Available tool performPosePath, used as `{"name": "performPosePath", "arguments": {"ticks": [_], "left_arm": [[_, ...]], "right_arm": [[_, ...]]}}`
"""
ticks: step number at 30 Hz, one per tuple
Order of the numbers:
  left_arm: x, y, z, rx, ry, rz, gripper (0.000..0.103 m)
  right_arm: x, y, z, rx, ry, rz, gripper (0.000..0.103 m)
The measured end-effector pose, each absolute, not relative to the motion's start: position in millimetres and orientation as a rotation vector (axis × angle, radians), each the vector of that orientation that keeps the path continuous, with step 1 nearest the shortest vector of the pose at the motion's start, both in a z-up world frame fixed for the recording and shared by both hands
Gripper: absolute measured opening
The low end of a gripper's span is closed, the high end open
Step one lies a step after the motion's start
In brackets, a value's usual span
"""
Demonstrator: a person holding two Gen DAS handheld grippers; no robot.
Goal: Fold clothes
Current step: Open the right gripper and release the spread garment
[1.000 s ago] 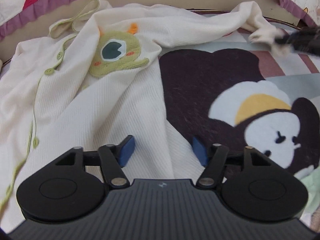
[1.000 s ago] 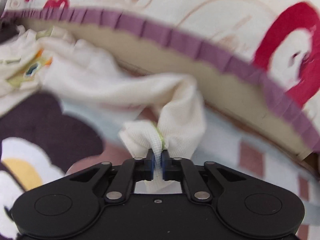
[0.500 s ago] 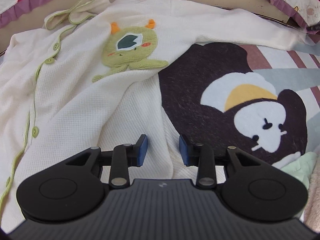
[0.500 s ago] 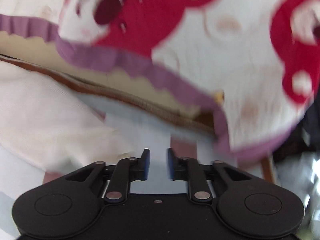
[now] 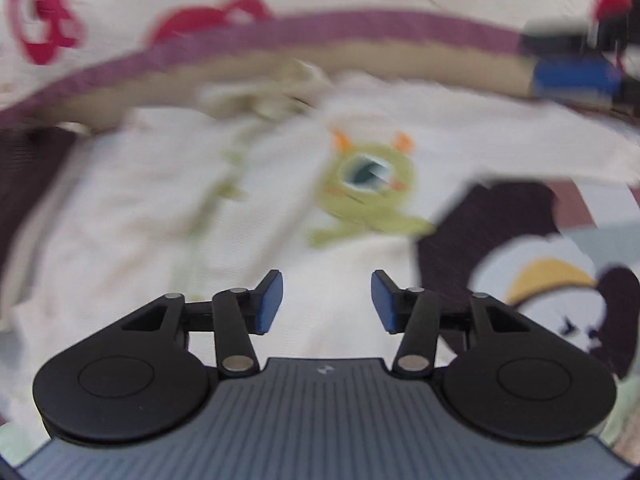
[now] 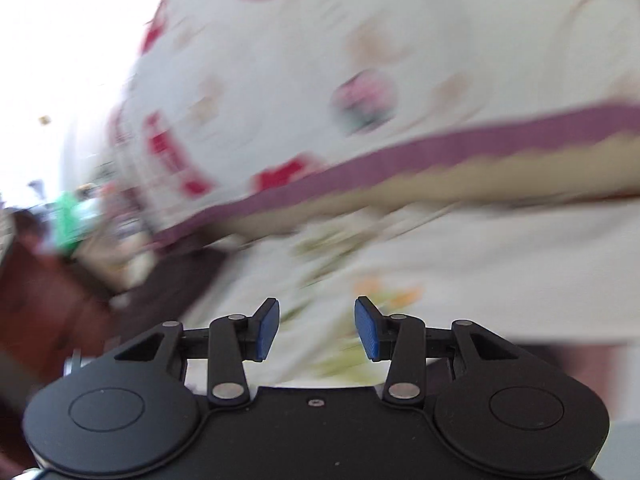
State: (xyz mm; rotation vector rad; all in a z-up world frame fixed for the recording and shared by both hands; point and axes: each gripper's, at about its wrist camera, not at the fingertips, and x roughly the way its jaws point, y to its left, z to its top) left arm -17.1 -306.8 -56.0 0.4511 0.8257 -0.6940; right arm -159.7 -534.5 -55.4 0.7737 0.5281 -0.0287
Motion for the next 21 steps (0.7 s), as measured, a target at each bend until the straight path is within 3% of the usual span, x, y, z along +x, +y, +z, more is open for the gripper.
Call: {"name": "performPosePath", "arguments": {"ticks": [6,10,12,21], "left_arm": [[-3,-238,-20,0.381,0.823,-0.446,0.049],[-7,-202,-1,0.419,0.804,-0.385,0.051],[2,-200,5,0.488,0.785,-0.372,0.061],[36,-171,2,0.381,0.821,-0.385,0.065]], "right_arm": [[-121,-499,-120,0.872,0.714,0.163,0.050],[-127,-504,-133,0.918,0.800,0.233,0.051],[-127,-502,-143,0.949,0.842,0.267,0.051],[-125,-486,-156,0.877,0.918,0.151,0.054]]}}
